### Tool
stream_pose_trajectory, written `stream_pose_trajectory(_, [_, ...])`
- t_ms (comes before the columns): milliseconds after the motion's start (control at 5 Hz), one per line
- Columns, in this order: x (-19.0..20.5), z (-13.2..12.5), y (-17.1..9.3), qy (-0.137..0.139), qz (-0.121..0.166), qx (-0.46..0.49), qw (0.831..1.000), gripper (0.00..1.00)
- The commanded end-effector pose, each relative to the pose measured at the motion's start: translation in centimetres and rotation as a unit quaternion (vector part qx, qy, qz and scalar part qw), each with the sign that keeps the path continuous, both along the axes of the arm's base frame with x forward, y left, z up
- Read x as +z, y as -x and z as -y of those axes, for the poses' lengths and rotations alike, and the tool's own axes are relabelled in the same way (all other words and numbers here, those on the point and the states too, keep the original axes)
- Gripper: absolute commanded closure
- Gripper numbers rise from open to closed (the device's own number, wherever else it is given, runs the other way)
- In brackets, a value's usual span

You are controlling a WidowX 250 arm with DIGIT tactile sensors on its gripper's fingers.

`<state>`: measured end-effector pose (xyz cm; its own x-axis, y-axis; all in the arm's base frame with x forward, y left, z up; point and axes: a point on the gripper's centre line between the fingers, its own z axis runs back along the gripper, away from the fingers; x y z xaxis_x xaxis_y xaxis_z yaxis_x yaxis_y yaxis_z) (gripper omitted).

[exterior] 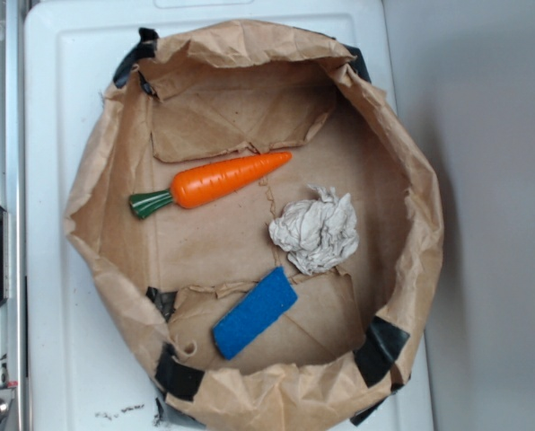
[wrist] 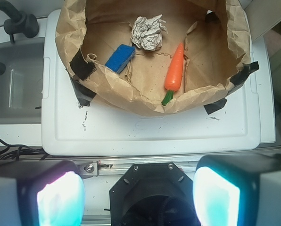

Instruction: Grab the blue sponge.

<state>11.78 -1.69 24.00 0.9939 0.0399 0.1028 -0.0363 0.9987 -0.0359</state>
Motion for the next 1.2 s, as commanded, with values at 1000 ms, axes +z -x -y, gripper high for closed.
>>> stream_pose_trajectory(1000, [-4.8,-0.7,-13.5,-0.003,-0.016,0.169,0.986,0.00])
